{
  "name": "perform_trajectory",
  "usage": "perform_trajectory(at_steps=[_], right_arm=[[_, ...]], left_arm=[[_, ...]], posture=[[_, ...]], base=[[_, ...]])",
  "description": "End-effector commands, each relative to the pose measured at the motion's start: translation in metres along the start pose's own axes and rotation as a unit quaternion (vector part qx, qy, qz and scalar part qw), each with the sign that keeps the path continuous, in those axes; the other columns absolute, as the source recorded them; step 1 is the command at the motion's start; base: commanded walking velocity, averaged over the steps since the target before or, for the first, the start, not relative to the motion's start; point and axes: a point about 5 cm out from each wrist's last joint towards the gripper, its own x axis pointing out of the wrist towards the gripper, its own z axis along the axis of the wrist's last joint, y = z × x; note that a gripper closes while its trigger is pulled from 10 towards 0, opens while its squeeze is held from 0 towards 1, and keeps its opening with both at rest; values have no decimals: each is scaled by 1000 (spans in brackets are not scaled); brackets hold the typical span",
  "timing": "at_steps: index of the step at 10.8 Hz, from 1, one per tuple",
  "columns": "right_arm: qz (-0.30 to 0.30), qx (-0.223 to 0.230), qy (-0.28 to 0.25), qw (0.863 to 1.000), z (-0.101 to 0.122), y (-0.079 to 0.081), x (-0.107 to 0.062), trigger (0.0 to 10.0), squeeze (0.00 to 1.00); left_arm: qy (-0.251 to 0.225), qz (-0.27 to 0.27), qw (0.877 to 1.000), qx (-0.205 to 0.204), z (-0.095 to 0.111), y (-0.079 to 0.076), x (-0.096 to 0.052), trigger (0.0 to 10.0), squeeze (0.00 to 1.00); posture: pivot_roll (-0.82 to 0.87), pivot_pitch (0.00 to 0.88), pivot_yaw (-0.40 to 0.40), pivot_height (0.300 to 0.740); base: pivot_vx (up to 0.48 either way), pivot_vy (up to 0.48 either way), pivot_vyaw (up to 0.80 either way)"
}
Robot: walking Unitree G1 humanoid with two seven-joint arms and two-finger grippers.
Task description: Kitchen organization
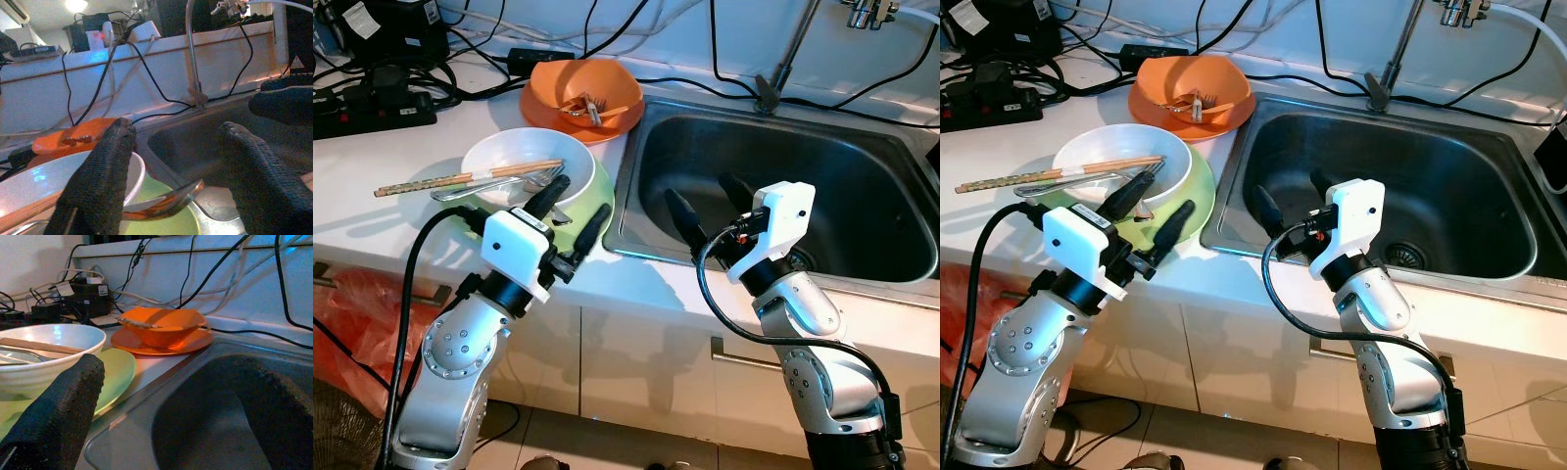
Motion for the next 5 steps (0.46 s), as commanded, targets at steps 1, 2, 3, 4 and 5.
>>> perform_trajectory(at_steps=[1, 2, 3, 4, 5], right_arm=[[-3, -7, -3, 1000, 1, -1, -1, 10000, 0], [0, -6, -1, 1000, 1, -1, -1, 10000, 0], [7, 0, 7, 1000, 0, 1, -1, 10000, 0], [41, 21, 30, 998, -4, 6, -7, 10000, 0], [56, 29, 41, 997, -6, 8, -10, 10000, 0]], left_arm=[[-7, -16, 1000, 15, 2, -3, 3, 10000, 1000], [4, -20, 999, 44, -2, -1, 3, 10000, 0], [8, -15, 999, 49, -3, 2, 2, 10000, 0], [13, -9, 998, 59, -6, 5, 1, 10000, 0], [15, -7, 998, 62, -7, 7, 1, 10000, 0]], posture=[[79, 103, -89, 740], [81, 105, -90, 740], [83, 107, -89, 740], [80, 109, -89, 740], [78, 110, -89, 740]], base=[[0, 0, 0], [0, 0, 0], [0, 0, 0], [0, 0, 0], [0, 0, 0]])
